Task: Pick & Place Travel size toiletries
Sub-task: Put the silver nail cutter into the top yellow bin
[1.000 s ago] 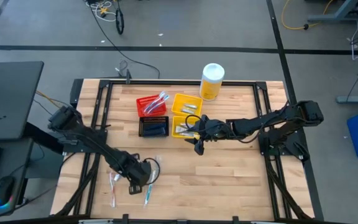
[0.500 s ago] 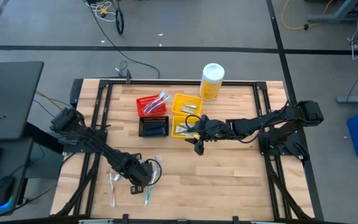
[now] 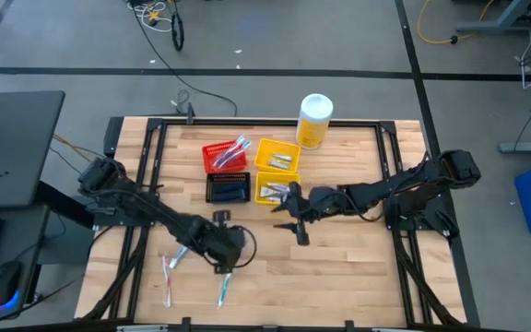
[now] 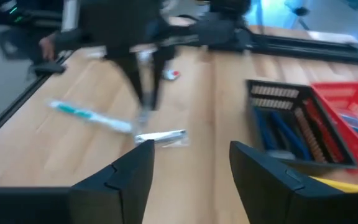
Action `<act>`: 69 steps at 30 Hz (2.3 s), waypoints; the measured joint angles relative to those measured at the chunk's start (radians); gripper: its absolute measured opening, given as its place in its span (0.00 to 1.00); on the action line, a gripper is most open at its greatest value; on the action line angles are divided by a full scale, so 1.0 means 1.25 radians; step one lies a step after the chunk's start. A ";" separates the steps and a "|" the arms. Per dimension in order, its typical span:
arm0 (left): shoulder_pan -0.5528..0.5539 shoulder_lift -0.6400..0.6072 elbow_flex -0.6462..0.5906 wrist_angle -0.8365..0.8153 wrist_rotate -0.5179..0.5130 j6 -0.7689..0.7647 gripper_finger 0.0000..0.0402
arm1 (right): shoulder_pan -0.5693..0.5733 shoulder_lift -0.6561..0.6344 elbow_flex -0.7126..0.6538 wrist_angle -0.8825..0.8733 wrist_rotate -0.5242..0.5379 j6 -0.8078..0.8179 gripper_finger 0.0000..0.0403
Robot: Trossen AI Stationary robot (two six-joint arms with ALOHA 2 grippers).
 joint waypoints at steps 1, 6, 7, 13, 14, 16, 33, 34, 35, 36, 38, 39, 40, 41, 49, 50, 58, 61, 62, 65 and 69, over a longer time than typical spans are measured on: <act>0.012 0.000 0.012 0.007 -0.017 0.025 0.13 | 0.008 0.000 0.000 -0.003 0.000 -0.010 0.53; 0.063 -0.001 0.064 0.039 -0.100 0.130 0.14 | 0.033 0.002 0.000 -0.008 0.001 -0.012 0.51; 0.072 -0.002 0.073 0.053 -0.111 0.151 0.14 | 0.036 0.002 0.000 -0.008 0.006 -0.012 0.51; 0.104 -0.002 0.087 0.185 -0.114 0.277 0.13 | 0.044 0.002 0.000 -0.007 0.096 -0.012 0.57; 0.108 -0.002 0.087 0.201 -0.113 0.291 0.12 | 0.044 0.002 0.000 -0.007 0.096 -0.012 0.58; 0.115 -0.002 0.087 0.218 -0.112 0.297 0.12 | 0.044 0.002 0.000 -0.007 0.098 -0.012 0.59; 0.132 -0.002 0.087 0.220 -0.110 0.305 0.14 | 0.045 0.002 0.000 0.014 0.119 -0.015 0.29; 0.132 -0.002 0.087 0.220 -0.110 0.305 0.14 | 0.045 0.002 0.000 0.013 0.119 -0.015 0.27; 0.132 -0.002 0.087 0.220 -0.110 0.305 0.14 | 0.045 0.002 0.000 0.011 0.118 -0.015 0.25; 0.132 -0.002 0.087 0.220 -0.110 0.305 0.14 | 0.045 0.002 0.000 0.011 0.117 -0.015 0.24; 0.133 -0.002 0.087 0.220 -0.110 0.305 0.14 | 0.045 0.002 0.000 0.012 0.118 -0.015 0.21; 0.133 -0.002 0.087 0.220 -0.110 0.305 0.14 | 0.045 0.002 0.000 0.011 0.117 -0.015 0.20; 0.134 -0.002 0.087 0.220 -0.110 0.305 0.14 | 0.045 0.002 0.000 0.011 0.117 -0.015 0.18; 0.135 -0.002 0.087 0.220 -0.110 0.304 0.14 | 0.045 0.002 0.000 0.011 0.117 -0.015 0.17; 0.148 -0.002 0.086 0.219 -0.098 0.289 0.15 | 0.045 0.002 0.000 0.009 0.120 -0.016 0.10; 0.150 -0.002 0.086 0.219 -0.095 0.289 0.15 | 0.045 0.002 0.000 0.009 0.120 -0.015 0.10; 0.152 -0.002 0.086 0.219 -0.087 0.284 0.20 | 0.045 0.003 0.000 -0.004 0.119 -0.004 0.09; 0.152 -0.002 0.086 0.221 -0.092 0.288 0.25 | 0.044 0.003 0.000 -0.041 0.118 0.025 0.09; 0.152 -0.002 0.086 0.221 -0.092 0.289 0.27 | 0.045 0.003 0.000 -0.053 0.116 0.037 0.09; 0.152 -0.002 0.086 0.221 -0.106 0.289 0.33 | 0.045 0.003 0.000 -0.089 0.117 0.074 0.09; 0.152 -0.002 0.086 0.221 -0.142 0.289 0.38 | 0.045 0.003 0.000 -0.121 0.226 0.115 0.09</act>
